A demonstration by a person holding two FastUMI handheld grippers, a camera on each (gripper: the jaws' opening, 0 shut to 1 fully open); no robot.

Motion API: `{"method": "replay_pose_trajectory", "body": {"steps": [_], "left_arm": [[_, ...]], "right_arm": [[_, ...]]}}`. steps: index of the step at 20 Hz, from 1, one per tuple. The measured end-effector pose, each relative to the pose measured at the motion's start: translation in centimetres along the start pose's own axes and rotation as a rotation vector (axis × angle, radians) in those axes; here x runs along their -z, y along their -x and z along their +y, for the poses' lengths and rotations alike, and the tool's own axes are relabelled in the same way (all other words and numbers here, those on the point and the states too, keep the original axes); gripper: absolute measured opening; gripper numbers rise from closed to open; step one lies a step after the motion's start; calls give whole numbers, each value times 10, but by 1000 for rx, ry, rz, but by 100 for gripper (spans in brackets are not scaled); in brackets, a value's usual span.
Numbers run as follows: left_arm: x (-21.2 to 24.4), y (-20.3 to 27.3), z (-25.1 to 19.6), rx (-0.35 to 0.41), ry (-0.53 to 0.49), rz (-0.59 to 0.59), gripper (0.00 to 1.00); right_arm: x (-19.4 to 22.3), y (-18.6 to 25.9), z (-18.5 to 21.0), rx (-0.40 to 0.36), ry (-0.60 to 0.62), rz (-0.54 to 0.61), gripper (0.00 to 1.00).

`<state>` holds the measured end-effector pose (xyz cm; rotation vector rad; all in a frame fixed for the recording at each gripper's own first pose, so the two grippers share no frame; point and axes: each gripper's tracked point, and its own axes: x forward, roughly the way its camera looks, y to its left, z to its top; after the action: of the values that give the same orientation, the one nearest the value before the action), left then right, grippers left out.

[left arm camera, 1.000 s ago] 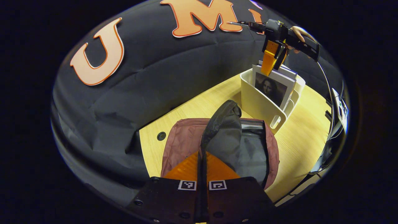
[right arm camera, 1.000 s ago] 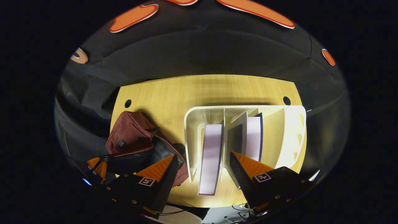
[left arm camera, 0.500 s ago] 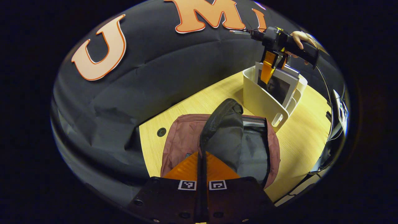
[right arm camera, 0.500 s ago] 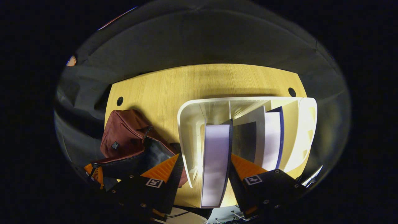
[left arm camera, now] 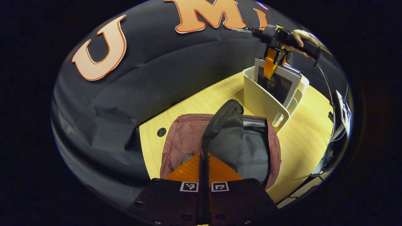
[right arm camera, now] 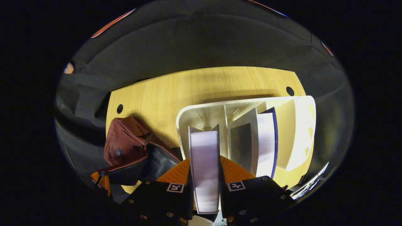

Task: Open the schoolbag, grab two books from the bookshelf and put them into the schoolbag.

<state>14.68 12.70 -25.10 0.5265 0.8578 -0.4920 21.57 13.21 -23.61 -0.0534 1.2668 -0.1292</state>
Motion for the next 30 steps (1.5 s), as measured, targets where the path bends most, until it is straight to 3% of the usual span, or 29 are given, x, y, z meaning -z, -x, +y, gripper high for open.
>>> {"method": "replay_pose_trajectory", "body": {"steps": [10,15,18,23,30], "left_arm": [[2,10,-8,1,-3,-17,1],[4,11,-9,1,10,-11,1],[3,11,-9,-1,8,-17,1],[-3,16,-9,-8,4,-33,1],[-13,26,-12,-15,-24,-50,1]], "right_arm": [[-26,149,5,12,14,-233,33],[-5,218,24,-91,-41,-342,33],[17,242,33,-192,-98,-401,33],[83,216,44,-365,-238,-407,33],[153,129,71,-600,-514,-372,33]]}}
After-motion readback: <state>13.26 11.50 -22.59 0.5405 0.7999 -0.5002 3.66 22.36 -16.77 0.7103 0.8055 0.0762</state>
